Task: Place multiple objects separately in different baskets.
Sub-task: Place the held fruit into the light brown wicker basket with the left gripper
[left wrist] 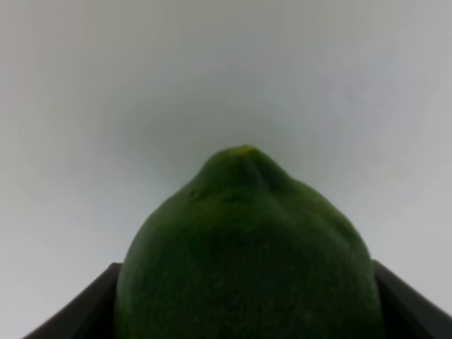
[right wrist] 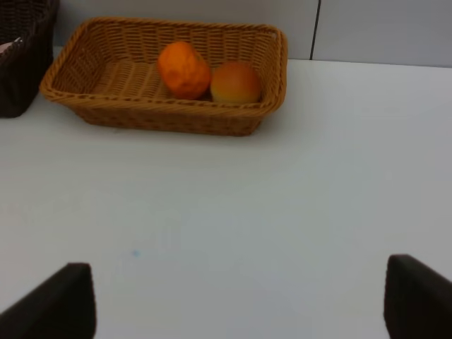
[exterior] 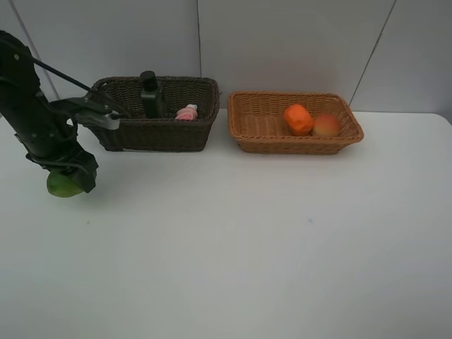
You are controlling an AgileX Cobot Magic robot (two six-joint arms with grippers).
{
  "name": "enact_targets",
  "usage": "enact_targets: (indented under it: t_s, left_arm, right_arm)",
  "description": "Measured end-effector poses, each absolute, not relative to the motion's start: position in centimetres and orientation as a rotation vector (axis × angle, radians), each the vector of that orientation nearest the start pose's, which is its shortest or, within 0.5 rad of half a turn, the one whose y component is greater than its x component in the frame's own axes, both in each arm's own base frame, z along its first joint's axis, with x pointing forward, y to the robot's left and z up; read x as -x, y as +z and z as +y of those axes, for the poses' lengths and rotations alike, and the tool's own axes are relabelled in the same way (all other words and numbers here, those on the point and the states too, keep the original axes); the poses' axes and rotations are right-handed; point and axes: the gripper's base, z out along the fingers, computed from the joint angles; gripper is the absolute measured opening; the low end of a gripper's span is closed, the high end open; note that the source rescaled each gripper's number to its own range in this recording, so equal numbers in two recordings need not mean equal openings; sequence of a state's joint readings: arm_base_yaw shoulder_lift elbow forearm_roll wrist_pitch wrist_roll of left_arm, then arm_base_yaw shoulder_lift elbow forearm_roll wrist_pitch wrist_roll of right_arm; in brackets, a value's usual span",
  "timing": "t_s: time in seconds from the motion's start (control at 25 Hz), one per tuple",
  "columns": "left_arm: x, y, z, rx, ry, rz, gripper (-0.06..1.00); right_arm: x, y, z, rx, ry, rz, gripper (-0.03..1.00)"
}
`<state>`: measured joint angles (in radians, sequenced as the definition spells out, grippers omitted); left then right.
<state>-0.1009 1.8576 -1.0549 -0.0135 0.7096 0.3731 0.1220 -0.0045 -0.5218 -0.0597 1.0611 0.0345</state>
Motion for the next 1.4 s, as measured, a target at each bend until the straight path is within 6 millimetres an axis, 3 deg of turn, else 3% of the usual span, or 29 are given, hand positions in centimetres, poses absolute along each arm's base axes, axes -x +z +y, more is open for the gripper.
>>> enact_targets:
  t_s: [0.32,0.64,0.8,1.08,1.24,1.4]
  left_arm:
    - [-32.5,18.7,-6.2,-0.765,0.002,2.818,0.78]
    - [-36.1,24.2,-12.0,-0.771,-0.044,2.611,0.78]
    - [-38.5,25.7,-16.0,-0.827,-0.096,2.551,0.78]
    - [-42.4,26.8,-23.6,-0.908,-0.193,2.424,0.78]
    - [-43.9,25.9,-27.2,-0.94,-0.253,2.377,0.78]
    - [-44.8,24.0,-29.5,-0.959,-0.288,2.359,0.78]
  right_arm:
    - [0.8,28.3,-0.6,0.085,0.028,2.015,0.66]
    - [0.8,28.3,-0.6,0.085,0.028,2.015,0.66]
    - [0.8,28.3,-0.6,0.085,0.028,2.015,0.66]
    - [0.8,28.3,-0.6,0.085,0.028,2.015,0.66]
    - [0.8,28.3,-0.6,0.085,0.028,2.015,0.66]
    - [0.8,28.3,-0.6,0.085,0.028,2.015,0.66]
